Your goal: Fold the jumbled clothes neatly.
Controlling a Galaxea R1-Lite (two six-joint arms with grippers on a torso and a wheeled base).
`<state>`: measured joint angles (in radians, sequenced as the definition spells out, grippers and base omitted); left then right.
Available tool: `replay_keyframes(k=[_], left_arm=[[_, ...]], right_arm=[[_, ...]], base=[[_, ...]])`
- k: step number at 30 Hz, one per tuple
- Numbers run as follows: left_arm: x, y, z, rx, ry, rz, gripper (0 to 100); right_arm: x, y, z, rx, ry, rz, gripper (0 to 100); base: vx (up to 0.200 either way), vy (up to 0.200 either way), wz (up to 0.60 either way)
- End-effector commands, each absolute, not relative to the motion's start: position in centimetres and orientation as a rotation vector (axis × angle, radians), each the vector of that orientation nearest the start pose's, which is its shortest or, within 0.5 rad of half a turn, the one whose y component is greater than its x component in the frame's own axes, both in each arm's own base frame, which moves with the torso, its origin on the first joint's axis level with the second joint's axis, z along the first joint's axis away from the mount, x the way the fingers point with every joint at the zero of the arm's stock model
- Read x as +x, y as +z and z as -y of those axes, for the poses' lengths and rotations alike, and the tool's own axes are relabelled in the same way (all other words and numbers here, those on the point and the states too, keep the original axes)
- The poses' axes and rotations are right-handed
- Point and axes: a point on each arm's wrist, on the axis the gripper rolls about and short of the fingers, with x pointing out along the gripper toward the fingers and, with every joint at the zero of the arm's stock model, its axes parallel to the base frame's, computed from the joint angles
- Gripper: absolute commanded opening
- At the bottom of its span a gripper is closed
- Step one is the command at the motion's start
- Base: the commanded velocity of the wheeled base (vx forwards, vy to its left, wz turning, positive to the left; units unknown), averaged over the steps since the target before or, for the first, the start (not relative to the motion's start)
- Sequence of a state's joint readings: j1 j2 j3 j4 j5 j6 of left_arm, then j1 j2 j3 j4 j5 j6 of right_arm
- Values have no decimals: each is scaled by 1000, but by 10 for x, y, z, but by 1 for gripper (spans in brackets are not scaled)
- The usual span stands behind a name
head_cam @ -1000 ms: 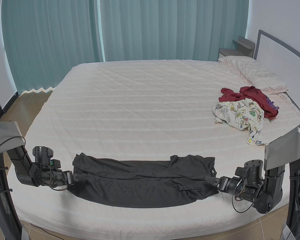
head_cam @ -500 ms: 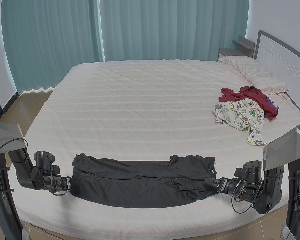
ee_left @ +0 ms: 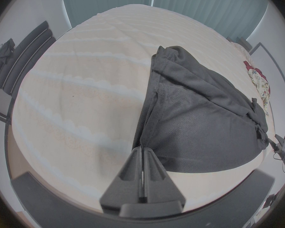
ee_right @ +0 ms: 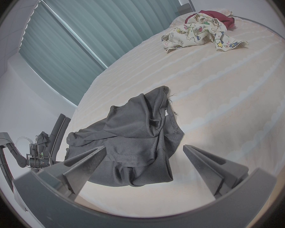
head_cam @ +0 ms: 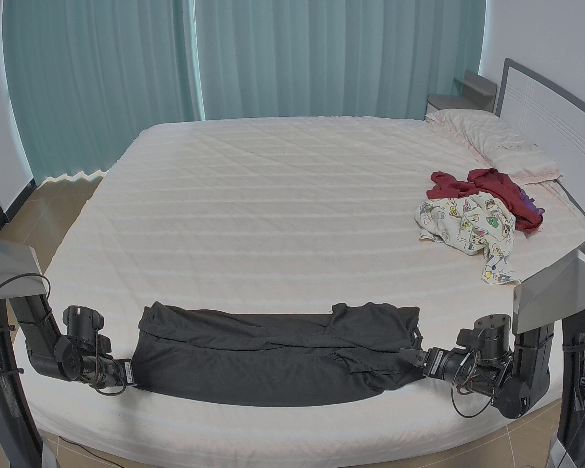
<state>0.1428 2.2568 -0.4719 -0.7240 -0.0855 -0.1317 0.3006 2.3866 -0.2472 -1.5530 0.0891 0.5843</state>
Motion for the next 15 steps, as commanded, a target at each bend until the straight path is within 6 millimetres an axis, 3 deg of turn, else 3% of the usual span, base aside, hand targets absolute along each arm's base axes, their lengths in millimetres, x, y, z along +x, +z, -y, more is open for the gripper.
replay_keyframes(k=[1, 7, 15], left_arm=[[269, -43, -38, -234, 130, -1059, 0], [260, -34, -37, -222, 124, -1058, 0], [247, -37, -40, -183, 116, -1101, 0]], right_arm=[[259, -37, -83, 499, 199, -671, 100], [259, -37, -83, 498, 201, -671, 100], [258, -37, -83, 497, 201, -676, 100]], base=[[0, 0, 0], [0, 0, 0], [0, 0, 0]])
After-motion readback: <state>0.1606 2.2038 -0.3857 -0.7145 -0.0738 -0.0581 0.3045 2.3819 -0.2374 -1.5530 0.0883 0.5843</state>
